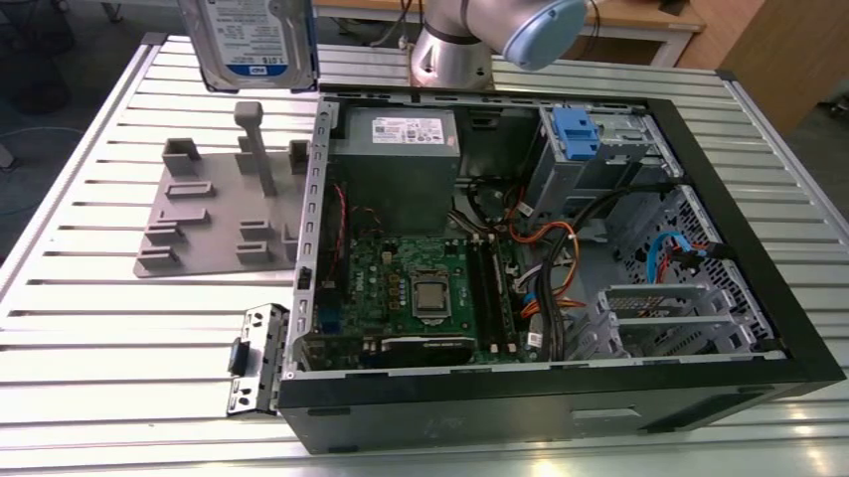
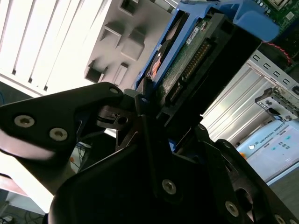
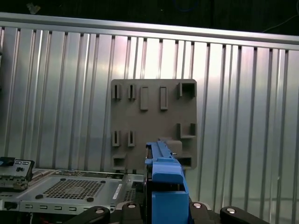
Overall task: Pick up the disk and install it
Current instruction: 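Pick up the disk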
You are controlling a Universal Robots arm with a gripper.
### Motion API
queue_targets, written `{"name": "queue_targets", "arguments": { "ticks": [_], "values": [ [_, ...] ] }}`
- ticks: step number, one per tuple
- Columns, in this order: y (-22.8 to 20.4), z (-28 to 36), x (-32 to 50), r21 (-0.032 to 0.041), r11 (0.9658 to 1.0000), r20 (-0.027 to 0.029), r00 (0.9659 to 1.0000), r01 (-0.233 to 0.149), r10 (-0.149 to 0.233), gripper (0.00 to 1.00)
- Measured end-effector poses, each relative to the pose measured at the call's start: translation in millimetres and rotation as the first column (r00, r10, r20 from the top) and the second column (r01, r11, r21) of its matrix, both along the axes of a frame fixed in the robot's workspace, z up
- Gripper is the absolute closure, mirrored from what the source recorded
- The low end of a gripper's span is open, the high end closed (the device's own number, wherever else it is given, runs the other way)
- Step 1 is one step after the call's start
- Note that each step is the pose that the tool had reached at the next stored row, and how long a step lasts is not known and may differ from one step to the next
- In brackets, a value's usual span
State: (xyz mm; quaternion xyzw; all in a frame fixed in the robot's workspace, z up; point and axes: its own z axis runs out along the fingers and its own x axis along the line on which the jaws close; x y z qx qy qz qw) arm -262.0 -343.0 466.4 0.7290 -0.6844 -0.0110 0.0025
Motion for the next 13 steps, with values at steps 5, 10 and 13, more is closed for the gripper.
{"name": "queue_targets", "arguments": {
  "ticks": [5,10,13],
  "values": [
    [-3.9,0.0,3.2,0.0,1.0,0.0,1.0,0.0,0.0,0.64],
    [-8.1,-0.1,6.4,0.0,1.0,0.0,1.0,0.0,0.0,0.64],
    [-10.7,0.0,8.3,0.0,1.0,0.0,1.0,0.0,0.0,0.64]
  ]
}}
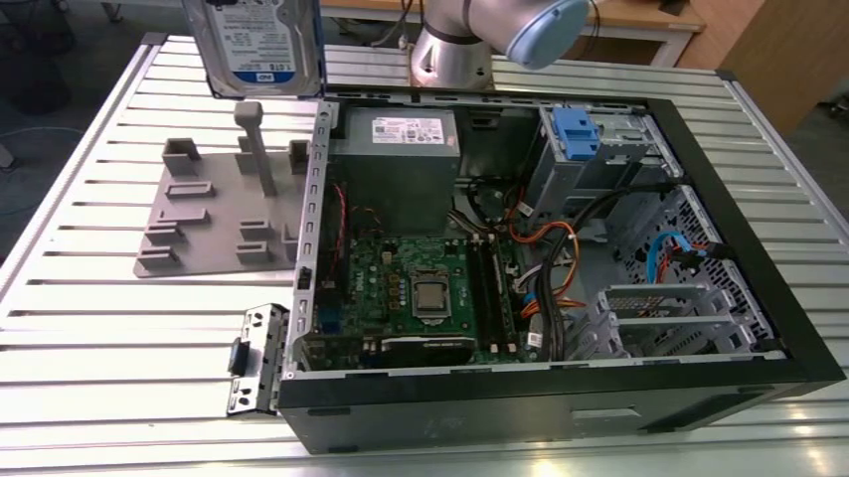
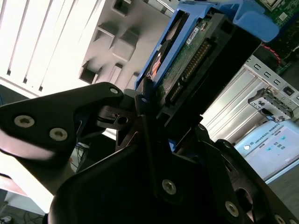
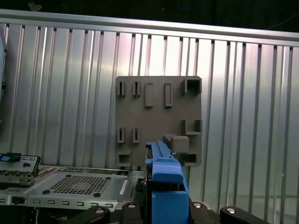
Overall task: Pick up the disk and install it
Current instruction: 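Pick up the disk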
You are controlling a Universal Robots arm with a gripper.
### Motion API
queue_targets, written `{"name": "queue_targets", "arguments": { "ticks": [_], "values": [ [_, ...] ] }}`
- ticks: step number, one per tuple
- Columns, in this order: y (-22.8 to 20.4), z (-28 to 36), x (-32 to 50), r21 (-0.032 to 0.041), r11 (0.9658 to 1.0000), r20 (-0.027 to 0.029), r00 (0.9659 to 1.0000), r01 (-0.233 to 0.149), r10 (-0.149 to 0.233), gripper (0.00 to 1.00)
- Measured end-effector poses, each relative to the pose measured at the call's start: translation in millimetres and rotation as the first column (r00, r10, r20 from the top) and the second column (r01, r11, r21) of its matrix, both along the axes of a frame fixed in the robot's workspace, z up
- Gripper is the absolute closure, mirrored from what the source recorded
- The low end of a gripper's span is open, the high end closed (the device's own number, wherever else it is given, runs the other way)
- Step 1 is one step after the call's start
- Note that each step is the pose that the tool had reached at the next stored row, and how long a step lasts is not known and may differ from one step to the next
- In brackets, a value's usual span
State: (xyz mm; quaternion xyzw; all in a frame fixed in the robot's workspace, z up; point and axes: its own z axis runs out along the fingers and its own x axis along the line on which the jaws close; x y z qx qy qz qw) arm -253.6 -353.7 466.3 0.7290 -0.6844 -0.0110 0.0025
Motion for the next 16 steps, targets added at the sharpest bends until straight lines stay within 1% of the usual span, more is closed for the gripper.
{"name": "queue_targets", "arguments": {
  "ticks": [16],
  "values": [
    [-14.9,0.0,8.8,0.0,1.0,0.0,1.0,0.0,0.0,0.64]
  ]
}}
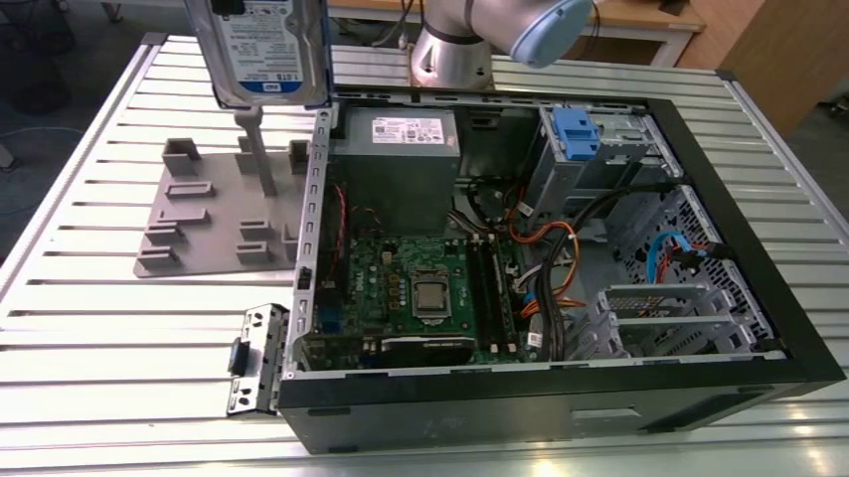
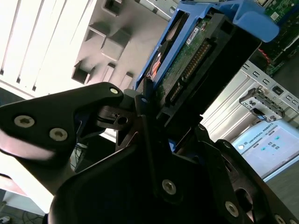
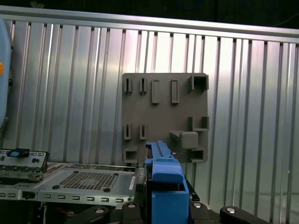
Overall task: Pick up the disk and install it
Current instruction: 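Pick up the disk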
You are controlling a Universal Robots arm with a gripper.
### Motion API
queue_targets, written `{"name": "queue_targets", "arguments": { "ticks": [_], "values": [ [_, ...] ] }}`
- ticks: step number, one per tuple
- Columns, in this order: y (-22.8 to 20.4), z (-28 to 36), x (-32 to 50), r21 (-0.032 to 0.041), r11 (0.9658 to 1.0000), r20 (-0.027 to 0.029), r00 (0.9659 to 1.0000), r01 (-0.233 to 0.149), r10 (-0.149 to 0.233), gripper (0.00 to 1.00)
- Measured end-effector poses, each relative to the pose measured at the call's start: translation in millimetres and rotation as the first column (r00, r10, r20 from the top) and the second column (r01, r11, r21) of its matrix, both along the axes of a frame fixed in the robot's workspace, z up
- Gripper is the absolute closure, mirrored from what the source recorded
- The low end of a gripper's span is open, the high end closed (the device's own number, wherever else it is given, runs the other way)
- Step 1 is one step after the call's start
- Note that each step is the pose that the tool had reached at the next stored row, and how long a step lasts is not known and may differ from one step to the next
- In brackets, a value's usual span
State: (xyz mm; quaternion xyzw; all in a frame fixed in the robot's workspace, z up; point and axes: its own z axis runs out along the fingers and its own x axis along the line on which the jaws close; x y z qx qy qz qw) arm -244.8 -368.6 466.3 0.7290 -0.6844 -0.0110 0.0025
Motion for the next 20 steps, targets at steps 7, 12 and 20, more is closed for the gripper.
{"name": "queue_targets", "arguments": {
  "ticks": [7,12,20],
  "values": [
    [-9.7,-0.1,3.3,0.0001,1.0,0.0,1.0,0.0,0.0,0.64],
    [-18.9,-0.1,5.9,0.0001,1.0,0.0,1.0,0.0,0.0,0.64],
    [-31.0,-1.0,28.3,0.0,1.0,-0.0014,1.0,0.0,0.0,0.64]
  ]
}}
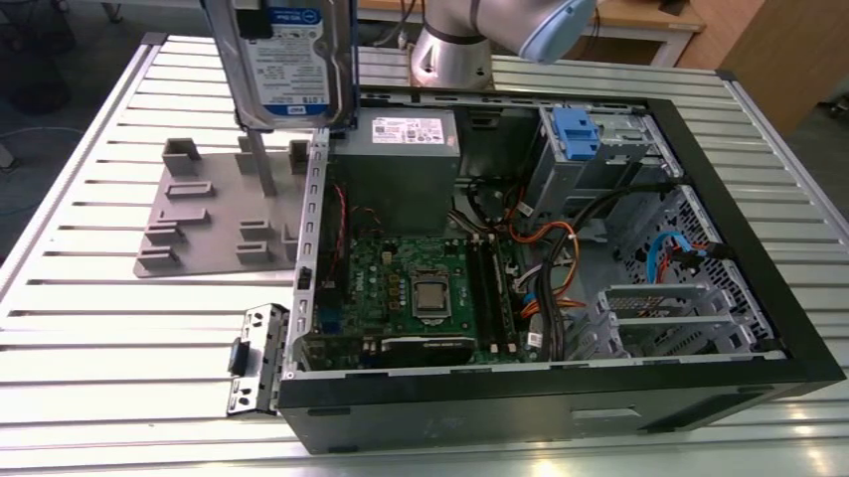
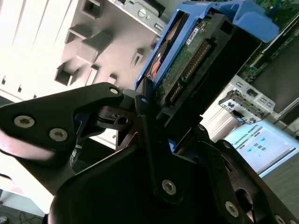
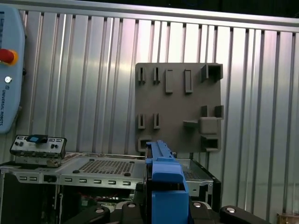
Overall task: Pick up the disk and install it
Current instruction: 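Pick up the disk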
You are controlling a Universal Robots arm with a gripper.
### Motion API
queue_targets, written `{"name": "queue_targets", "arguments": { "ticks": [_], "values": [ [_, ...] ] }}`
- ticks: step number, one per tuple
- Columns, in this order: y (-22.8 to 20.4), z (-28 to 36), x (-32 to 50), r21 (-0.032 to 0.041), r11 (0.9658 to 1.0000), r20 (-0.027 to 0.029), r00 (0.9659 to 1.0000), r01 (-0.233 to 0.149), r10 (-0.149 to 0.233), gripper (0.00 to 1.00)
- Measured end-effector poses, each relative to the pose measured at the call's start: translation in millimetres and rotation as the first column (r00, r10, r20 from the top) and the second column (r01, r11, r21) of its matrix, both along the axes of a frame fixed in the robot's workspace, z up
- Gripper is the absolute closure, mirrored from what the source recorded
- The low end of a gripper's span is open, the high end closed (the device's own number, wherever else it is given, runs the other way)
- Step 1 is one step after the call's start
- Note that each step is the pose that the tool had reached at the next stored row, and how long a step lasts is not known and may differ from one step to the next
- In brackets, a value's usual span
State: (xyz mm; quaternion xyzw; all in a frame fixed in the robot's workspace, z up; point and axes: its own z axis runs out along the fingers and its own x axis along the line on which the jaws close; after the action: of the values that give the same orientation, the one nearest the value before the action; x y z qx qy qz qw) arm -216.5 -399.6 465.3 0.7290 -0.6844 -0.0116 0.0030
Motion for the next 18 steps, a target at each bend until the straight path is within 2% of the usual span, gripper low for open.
{"name": "queue_targets", "arguments": {
  "ticks": [6,18],
  "values": [
    [-6.6,-0.8,19.9,0.0001,1.0,-0.0009,1.0,0.0,0.0,0.64],
    [-19.4,-1.7,42.5,0.0,1.0,-0.0012,1.0,0.0,0.0,0.64]
  ]
}}
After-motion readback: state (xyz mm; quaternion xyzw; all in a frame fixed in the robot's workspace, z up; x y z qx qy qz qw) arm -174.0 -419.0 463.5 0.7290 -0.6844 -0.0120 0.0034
